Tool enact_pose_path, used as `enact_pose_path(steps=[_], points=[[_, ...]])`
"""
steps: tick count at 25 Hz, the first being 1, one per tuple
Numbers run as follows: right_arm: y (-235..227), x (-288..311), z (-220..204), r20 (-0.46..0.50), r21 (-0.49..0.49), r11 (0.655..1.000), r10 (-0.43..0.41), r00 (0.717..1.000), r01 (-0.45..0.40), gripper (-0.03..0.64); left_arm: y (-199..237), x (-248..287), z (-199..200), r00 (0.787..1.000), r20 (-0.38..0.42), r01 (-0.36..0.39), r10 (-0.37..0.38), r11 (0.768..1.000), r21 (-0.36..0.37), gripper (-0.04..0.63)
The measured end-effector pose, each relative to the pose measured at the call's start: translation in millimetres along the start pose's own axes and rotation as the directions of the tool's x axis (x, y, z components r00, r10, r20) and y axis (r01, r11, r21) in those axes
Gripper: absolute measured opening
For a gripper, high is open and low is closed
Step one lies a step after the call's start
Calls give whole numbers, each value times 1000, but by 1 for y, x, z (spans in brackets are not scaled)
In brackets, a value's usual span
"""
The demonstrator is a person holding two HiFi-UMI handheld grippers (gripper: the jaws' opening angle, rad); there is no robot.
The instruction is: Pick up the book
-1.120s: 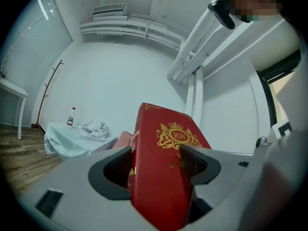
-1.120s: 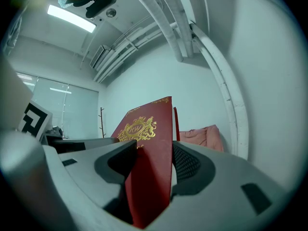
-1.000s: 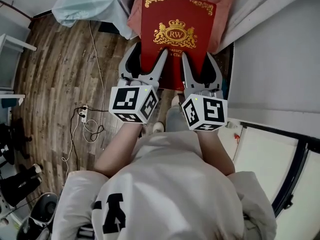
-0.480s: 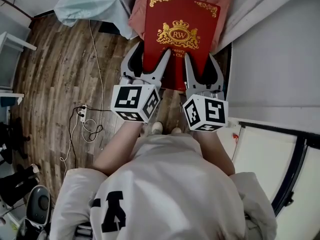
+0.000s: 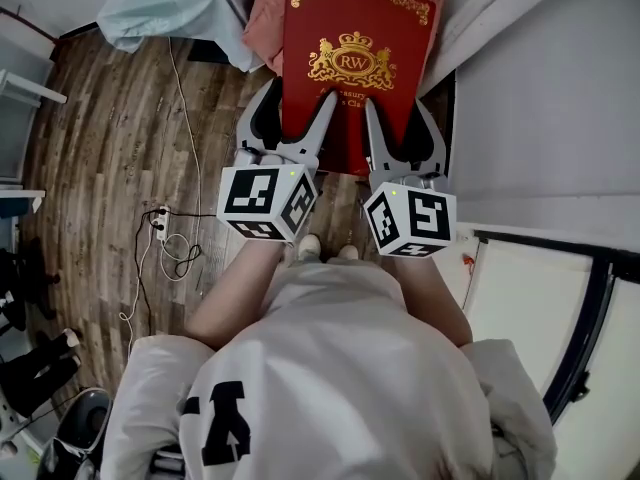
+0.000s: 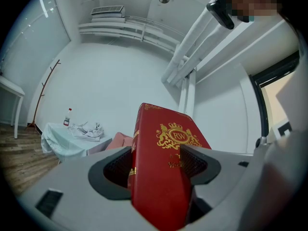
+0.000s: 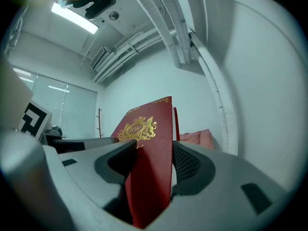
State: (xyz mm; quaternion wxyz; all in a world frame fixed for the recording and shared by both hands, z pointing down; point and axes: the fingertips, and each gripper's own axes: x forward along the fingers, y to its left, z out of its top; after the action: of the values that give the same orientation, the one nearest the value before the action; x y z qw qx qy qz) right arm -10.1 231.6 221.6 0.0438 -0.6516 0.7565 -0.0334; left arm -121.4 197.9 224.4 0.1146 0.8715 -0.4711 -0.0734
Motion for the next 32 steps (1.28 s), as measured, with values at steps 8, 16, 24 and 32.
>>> enact_pose_path(steps=[8, 16, 24, 32], points=[[-2, -12, 0, 10, -3, 1000, -7, 1000, 7, 235, -10, -7, -3, 1000, 0, 2, -2, 1000, 12, 307], [-1, -16, 3, 13, -2, 1000, -11, 1000, 11, 235, -11, -9, -1, 1000, 3, 10, -10, 1000, 10, 307], [0, -20, 3, 14, 0, 1000, -14, 1000, 14, 235, -13, -13, -1, 1000, 1, 15, -15, 1000, 9, 307], [4, -20, 2, 16, -4, 1000, -20, 1000, 20, 235, -10, -15, -1, 1000, 2, 19, -19, 1000, 8, 307]])
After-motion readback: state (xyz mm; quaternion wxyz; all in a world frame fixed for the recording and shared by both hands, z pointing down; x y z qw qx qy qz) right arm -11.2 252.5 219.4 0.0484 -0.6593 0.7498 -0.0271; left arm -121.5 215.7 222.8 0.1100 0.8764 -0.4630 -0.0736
